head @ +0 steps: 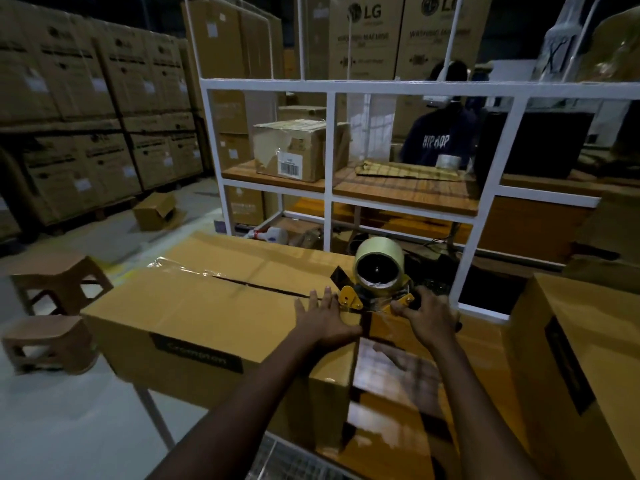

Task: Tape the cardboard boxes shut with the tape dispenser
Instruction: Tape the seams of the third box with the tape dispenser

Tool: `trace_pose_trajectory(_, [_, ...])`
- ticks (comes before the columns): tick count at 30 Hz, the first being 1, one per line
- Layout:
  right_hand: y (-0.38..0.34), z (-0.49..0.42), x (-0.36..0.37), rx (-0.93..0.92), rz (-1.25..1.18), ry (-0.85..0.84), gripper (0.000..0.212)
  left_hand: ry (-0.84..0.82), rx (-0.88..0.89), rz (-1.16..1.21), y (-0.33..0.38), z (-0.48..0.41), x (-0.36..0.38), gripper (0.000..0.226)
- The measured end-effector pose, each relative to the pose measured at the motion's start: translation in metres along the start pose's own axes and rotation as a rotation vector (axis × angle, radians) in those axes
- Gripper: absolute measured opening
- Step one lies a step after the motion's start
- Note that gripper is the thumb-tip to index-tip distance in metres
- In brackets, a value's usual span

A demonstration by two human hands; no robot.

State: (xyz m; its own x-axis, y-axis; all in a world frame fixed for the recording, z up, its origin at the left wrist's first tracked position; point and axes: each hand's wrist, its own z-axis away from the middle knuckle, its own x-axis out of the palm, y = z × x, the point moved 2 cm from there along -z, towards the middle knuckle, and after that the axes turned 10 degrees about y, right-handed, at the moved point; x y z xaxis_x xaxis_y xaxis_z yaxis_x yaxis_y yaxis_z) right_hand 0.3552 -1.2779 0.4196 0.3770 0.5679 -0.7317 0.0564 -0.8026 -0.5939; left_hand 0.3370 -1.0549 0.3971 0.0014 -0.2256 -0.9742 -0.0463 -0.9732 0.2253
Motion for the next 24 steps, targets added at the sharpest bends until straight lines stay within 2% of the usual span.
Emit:
trace_pose_trajectory(4, [-0.03,0.013,0.028,-0.048,-0.026,-0.038,0.051,-0.018,0.015,-0.042,-0.049,0.001,-0.009,0.106])
trace_pose_trajectory(10, [-0.056,0.013,0.056,-0.083,0.006,-0.066,0.056,-0.003,0.059,-0.107,-0.087,0.004,-0.01,0.112])
trace_pose_trajectory(19, [-0.051,0.019,0.055,-0.054,-0.091,-0.038,0.043,-0.001,0.081,-0.11,-0.09,-0.006,-0.007,0.108])
trace_pose_trajectory(24, [-0.027,0.02,0.037,-0.036,-0.065,0.022,0.044,-0.035,0.078,-0.12,-0.112,-0.009,-0.014,0.107])
